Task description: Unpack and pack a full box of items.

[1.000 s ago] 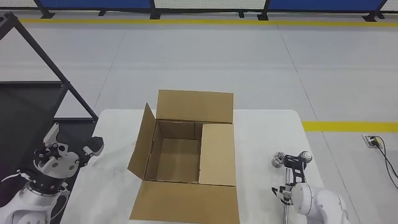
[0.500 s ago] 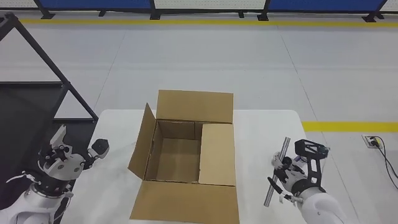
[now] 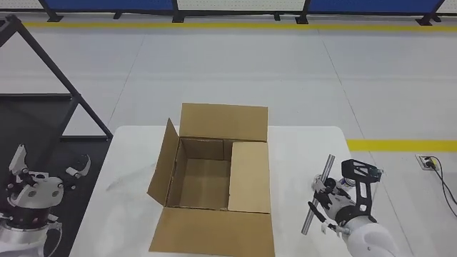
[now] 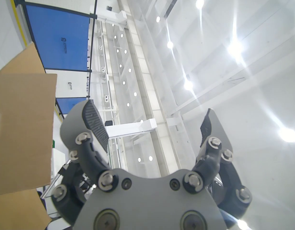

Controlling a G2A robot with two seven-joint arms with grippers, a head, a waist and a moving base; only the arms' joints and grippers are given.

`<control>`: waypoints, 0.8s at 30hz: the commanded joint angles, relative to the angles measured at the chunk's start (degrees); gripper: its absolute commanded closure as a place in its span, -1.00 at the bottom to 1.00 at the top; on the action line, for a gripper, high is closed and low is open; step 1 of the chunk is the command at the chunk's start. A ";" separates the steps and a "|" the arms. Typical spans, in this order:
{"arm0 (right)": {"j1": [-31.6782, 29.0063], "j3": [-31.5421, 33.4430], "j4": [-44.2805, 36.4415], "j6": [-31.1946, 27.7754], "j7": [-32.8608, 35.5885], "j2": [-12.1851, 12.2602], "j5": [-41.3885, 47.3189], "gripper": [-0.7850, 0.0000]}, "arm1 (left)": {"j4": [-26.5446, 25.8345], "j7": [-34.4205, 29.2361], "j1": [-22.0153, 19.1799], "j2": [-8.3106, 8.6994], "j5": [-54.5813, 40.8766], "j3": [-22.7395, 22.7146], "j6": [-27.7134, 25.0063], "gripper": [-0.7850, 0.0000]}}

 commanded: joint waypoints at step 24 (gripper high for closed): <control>33.63 -33.95 19.65 -0.27 -28.02 -7.06 15.33 1.00 | -0.80 3.41 2.28 -0.47 1.96 1.18 -0.60 -1.00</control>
